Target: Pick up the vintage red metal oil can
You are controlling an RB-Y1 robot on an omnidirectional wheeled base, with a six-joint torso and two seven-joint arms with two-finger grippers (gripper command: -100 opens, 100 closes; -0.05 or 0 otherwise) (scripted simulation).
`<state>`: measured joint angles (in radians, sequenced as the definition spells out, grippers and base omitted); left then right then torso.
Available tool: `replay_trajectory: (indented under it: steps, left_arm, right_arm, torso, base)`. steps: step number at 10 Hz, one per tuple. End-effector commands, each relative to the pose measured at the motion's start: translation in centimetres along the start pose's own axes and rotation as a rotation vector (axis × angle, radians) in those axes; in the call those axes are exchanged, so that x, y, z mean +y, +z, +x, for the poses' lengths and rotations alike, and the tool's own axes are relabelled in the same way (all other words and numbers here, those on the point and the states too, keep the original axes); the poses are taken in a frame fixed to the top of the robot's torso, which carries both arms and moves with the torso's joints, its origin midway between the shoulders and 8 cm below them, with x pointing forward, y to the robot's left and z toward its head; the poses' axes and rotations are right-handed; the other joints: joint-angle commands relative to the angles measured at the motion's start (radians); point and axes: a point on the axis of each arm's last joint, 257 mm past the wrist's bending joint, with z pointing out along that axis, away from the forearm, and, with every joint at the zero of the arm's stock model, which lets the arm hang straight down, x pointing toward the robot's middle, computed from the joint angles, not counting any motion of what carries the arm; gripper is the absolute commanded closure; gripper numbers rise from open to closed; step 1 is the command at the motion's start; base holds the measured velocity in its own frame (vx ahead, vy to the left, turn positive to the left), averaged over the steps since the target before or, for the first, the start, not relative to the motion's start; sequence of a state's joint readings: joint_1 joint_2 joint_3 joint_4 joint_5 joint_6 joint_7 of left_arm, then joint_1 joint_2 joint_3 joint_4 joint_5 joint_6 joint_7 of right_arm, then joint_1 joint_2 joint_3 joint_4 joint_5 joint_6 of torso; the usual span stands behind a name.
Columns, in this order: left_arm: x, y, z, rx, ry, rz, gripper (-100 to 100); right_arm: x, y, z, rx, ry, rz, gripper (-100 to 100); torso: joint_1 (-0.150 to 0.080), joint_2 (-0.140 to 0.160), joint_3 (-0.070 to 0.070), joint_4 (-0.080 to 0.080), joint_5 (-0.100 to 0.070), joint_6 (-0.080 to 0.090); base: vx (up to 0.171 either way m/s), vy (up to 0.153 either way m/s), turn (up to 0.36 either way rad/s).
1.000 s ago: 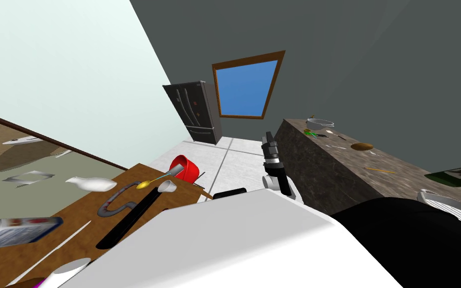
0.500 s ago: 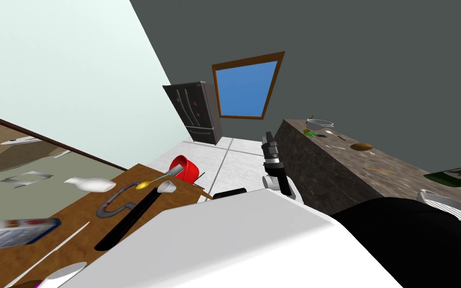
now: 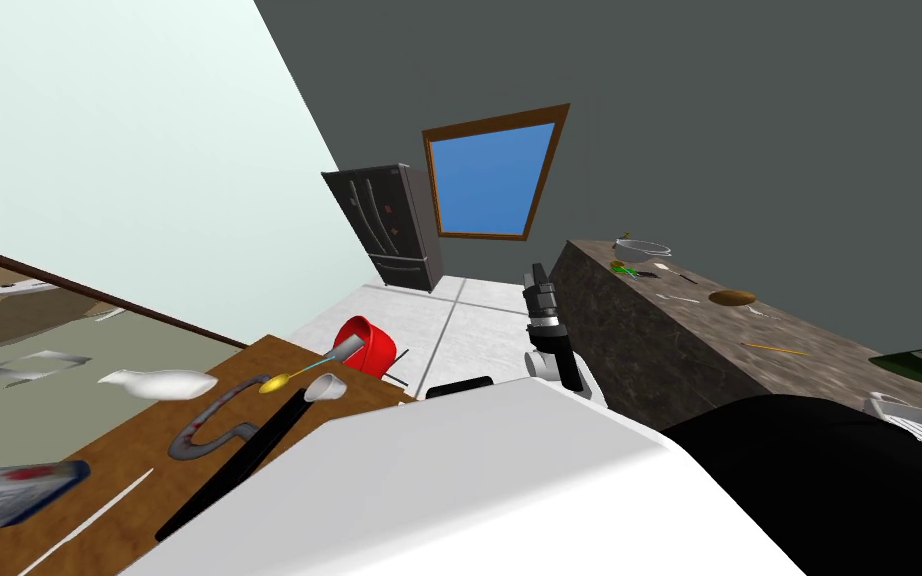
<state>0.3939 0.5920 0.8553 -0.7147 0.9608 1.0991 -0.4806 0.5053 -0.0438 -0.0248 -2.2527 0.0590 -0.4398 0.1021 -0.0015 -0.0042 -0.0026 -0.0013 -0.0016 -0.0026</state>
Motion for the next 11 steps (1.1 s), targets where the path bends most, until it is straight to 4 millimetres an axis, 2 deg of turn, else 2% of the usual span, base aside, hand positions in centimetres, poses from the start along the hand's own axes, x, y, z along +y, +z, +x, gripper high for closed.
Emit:
replay_trajectory:
  steps: [1,2,4,5,6,7,9,11]
  left_arm:
    - [0.9,-0.6,-1.6,0.004,-0.010,0.001,100]
    - [0.9,-0.6,-1.6,0.004,0.002,0.001,100]
    - [2.7,-1.7,-4.5,-0.003,-0.014,0.002,100]
    - [2.6,-1.7,-4.4,0.002,-0.006,0.006,100]
    - [3.5,-2.4,-5.8,-0.001,-0.020,0.010,100]
    - [3.5,-2.4,-5.8,-0.001,-0.010,0.010,100]
    - [5.2,-3.9,-8.6,-0.013,-0.024,0.020,100]
    - [5.1,-3.9,-8.5,-0.009,-0.017,0.024,100]
  right_arm:
    - [0.0,0.0,0.0,0.000,0.000,0.000,0]
    - [0.0,0.0,0.0,0.000,0.000,0.000,0]
    - [0.0,0.0,0.0,0.000,0.000,0.000,0]
    - [0.0,0.0,0.0,0.000,0.000,0.000,0]
    - [0.0,0.0,0.0,0.000,0.000,0.000,0]
    - [0.0,0.0,0.0,0.000,0.000,0.000,0]
    - [0.0,0.0,0.0,0.000,0.000,0.000,0]
    - [0.0,0.0,0.0,0.000,0.000,0.000,0]
  torso:
    - [0.000,0.000,0.000,0.000,0.000,0.000]
    - [0.000,-0.001,-0.001,0.000,0.000,0.000]
    - [-0.001,0.000,0.000,0.000,-0.001,0.000]
    - [0.000,-0.001,0.000,0.000,-0.001,0.000]
    - [-0.001,0.000,0.000,0.000,-0.001,0.000]
    - [-0.002,0.000,0.000,0.000,-0.002,0.000]
    - [-0.003,0.000,0.000,0.000,-0.003,0.000]
    - [-0.004,-0.001,0.000,0.000,-0.003,0.001]
  base:
    - [0.109,-0.003,-0.036]
    - [0.083,0.001,-0.004]
    - [0.095,0.007,-0.031]
    - [0.080,0.002,-0.002]
    - [0.083,-0.008,-0.027]
    - [0.068,-0.005,-0.006]
    - [0.108,-0.002,-0.028]
    - [0.058,-0.003,-0.003]
